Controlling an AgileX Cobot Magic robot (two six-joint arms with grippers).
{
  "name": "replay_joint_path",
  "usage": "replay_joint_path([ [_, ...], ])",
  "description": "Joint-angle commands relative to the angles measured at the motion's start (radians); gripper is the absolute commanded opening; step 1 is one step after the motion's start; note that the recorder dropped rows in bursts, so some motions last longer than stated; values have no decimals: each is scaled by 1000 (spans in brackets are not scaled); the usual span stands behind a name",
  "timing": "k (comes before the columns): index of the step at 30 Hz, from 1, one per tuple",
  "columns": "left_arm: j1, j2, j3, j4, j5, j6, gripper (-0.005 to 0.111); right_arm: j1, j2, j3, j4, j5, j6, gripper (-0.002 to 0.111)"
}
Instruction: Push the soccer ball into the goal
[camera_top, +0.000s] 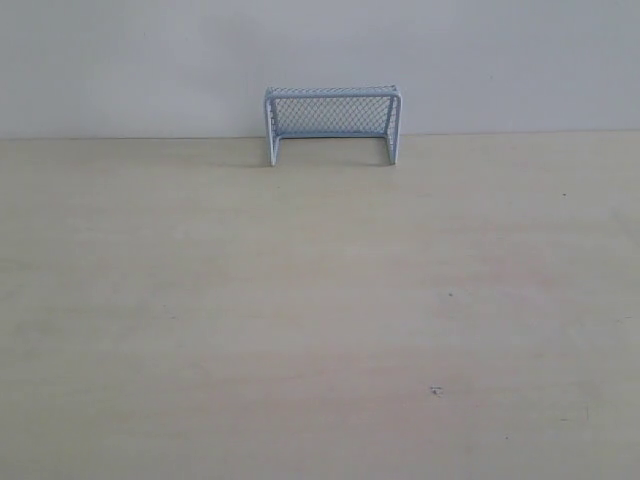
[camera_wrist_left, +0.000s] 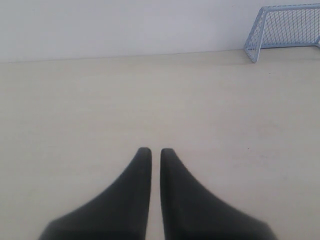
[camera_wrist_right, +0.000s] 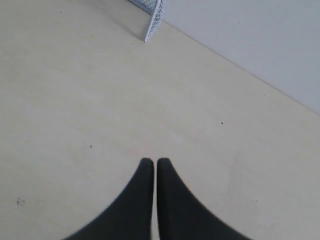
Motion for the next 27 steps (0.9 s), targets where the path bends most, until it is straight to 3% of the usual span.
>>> replay_joint_path([
  [1,5,-3,-4,-7,-12,-9,6,-5,-50,40,-3,-19,15,0],
  [27,5,-3,-4,-7,-12,-9,6,-5,-343,244,21,-22,102,0],
])
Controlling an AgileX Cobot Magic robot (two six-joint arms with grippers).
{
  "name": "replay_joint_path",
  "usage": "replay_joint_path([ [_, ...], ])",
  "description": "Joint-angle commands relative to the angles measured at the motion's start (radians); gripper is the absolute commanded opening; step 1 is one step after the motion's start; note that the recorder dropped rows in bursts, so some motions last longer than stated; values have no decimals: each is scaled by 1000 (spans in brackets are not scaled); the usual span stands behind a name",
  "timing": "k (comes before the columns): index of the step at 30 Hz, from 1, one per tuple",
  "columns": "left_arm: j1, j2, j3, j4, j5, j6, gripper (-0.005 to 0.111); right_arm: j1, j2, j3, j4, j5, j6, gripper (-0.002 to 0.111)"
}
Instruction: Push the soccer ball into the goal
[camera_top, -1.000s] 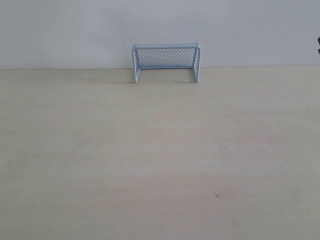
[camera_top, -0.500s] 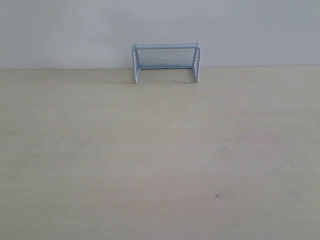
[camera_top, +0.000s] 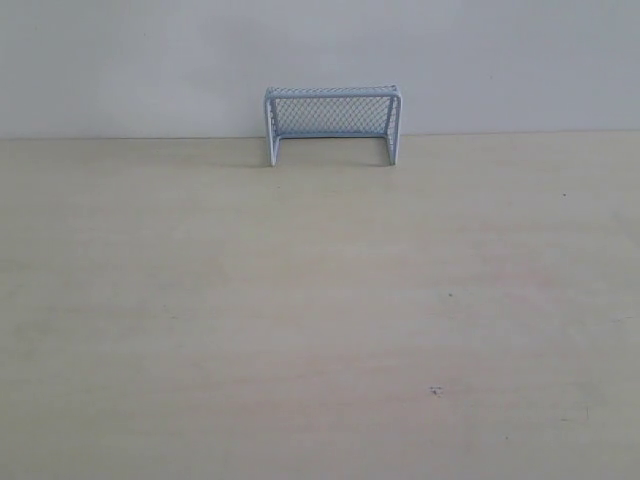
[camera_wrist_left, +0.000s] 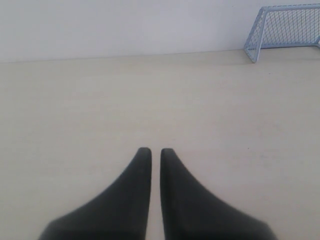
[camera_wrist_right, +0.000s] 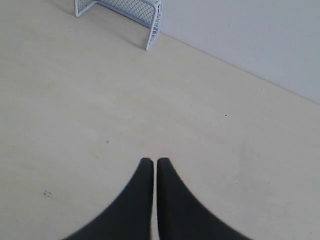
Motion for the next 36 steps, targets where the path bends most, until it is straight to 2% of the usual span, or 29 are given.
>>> replay_joint_path([
  [1,5,-3,-4,-7,-12,-9,6,-5,-45,25,3,12,23,0],
  [10,5,-3,-4,-7,-12,-9,6,-5,-56,35,5,95,30,0],
  [36,5,-3,-4,-7,-12,-9,6,-2,-56,73,42,90,33,0],
])
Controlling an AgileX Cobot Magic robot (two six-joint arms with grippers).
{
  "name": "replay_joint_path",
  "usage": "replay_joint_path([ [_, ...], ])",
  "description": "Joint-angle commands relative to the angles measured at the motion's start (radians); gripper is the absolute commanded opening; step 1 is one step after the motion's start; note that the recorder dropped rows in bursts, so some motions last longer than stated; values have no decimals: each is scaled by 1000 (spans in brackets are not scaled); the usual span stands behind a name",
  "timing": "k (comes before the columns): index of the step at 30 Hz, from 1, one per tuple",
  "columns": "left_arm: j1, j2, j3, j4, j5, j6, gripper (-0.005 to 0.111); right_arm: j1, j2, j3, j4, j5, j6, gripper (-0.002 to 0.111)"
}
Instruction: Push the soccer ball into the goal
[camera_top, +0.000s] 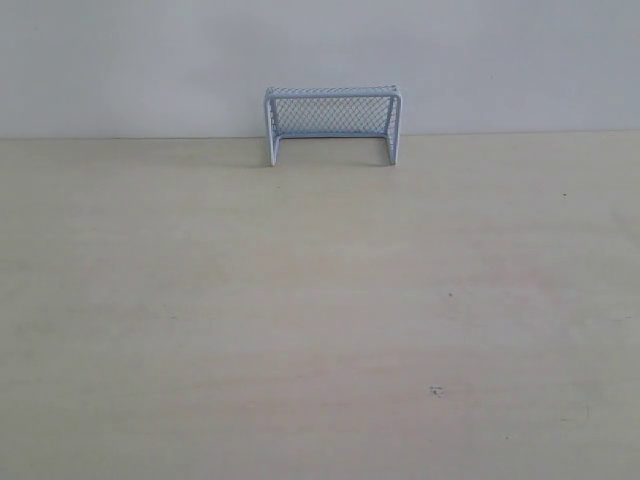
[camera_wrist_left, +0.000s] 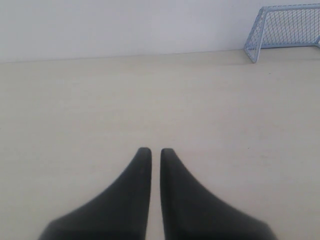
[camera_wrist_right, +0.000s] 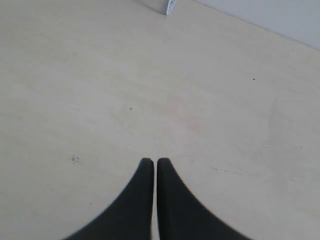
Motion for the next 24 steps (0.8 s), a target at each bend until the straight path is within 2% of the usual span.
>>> replay_joint_path([
  [1,5,-3,-4,-7,-12,-9,6,-2,-4,3,3,2,3,0],
  [15,5,-3,-4,-7,-12,-9,6,-4,-82,6,1,-101,43,0],
  [24,5,-3,-4,-7,-12,-9,6,-4,-153,128,1,-268,52,0],
])
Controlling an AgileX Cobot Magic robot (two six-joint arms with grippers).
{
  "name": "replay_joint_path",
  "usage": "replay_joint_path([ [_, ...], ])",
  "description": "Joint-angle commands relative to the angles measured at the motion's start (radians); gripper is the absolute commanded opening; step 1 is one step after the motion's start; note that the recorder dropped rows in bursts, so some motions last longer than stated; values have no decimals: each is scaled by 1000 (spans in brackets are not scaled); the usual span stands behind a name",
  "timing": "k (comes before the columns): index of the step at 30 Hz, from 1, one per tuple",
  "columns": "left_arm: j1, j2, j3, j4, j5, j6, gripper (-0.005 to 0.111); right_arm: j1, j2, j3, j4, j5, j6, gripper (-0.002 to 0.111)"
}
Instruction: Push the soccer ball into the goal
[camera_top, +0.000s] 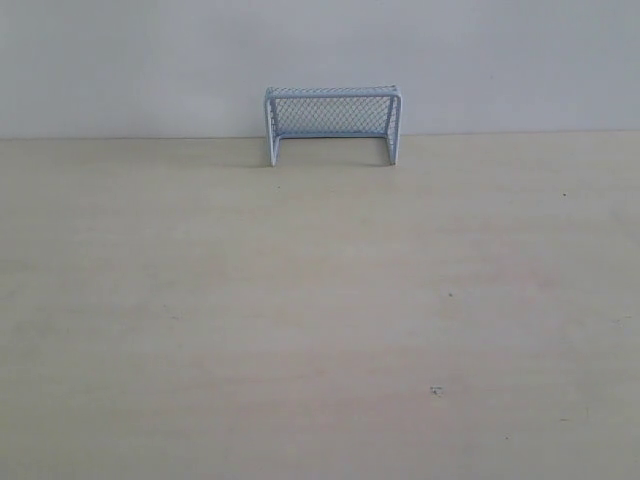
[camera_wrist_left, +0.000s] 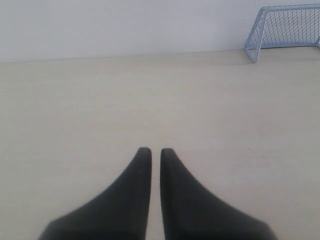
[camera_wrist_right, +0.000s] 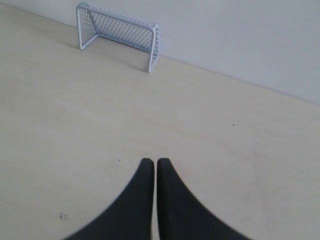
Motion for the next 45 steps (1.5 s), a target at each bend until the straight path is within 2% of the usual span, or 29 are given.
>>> replay_joint_path([
  [1,5,-3,-4,-7,-12,-9,6,-4,-46,44,-1,-69,6,0],
  [17,5,-3,-4,-7,-12,-9,6,-132,-165,149,0,-128,33,0],
  [45,5,-3,-4,-7,-12,-9,6,-144,-365,480,3,-369,77,0],
])
